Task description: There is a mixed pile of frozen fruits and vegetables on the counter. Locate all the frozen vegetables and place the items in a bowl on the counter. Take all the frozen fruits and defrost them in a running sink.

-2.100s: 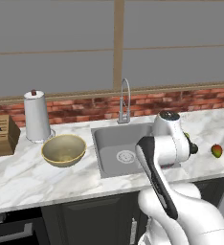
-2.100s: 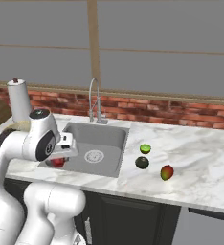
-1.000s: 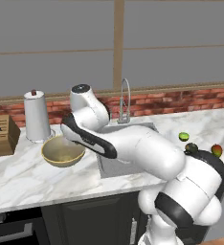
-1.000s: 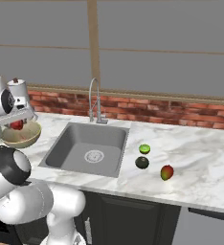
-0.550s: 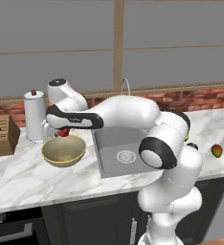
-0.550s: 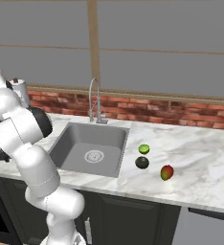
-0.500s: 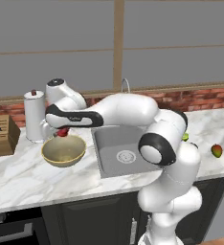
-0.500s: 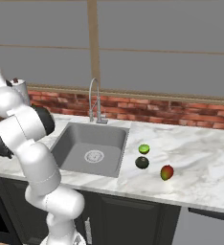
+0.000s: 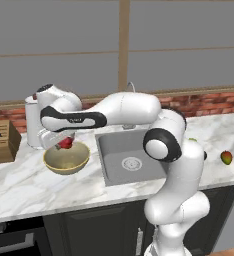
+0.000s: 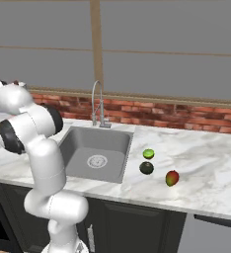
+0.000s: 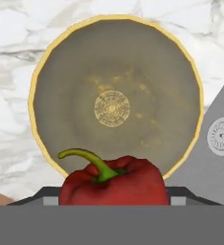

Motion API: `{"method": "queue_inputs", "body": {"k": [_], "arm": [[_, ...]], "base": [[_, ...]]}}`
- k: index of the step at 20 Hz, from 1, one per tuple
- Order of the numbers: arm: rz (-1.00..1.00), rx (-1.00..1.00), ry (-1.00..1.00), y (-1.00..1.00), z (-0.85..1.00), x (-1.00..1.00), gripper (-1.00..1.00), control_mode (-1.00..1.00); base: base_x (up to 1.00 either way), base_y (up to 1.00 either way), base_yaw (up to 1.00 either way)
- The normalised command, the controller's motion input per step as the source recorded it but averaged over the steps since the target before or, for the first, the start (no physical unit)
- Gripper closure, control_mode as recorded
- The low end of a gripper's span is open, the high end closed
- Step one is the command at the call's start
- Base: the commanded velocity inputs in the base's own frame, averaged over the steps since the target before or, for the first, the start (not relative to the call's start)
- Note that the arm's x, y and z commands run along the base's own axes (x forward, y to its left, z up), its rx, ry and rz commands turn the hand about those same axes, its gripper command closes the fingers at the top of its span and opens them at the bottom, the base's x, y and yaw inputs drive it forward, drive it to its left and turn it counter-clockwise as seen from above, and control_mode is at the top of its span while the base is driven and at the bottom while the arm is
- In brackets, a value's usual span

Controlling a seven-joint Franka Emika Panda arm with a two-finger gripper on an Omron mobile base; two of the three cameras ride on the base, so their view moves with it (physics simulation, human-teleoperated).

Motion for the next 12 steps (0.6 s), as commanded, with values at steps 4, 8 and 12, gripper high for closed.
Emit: {"method": "queue_inputs", "body": {"k": [4,8,12], "arm": [[-0.12,0.09,0.17,-0.86,-0.45,-0.1,1.0,-1.0],[-0.09,0.1,0.1,-0.61,-0.23,-0.01,1.0,-1.0],[0.0,0.01,0.0,0.23,-0.19,-0.16,1.0,-1.0]], "base": [[0.0,0.0,0.0],[0.0,0.0,0.0],[0.0,0.0,0.0]]}}
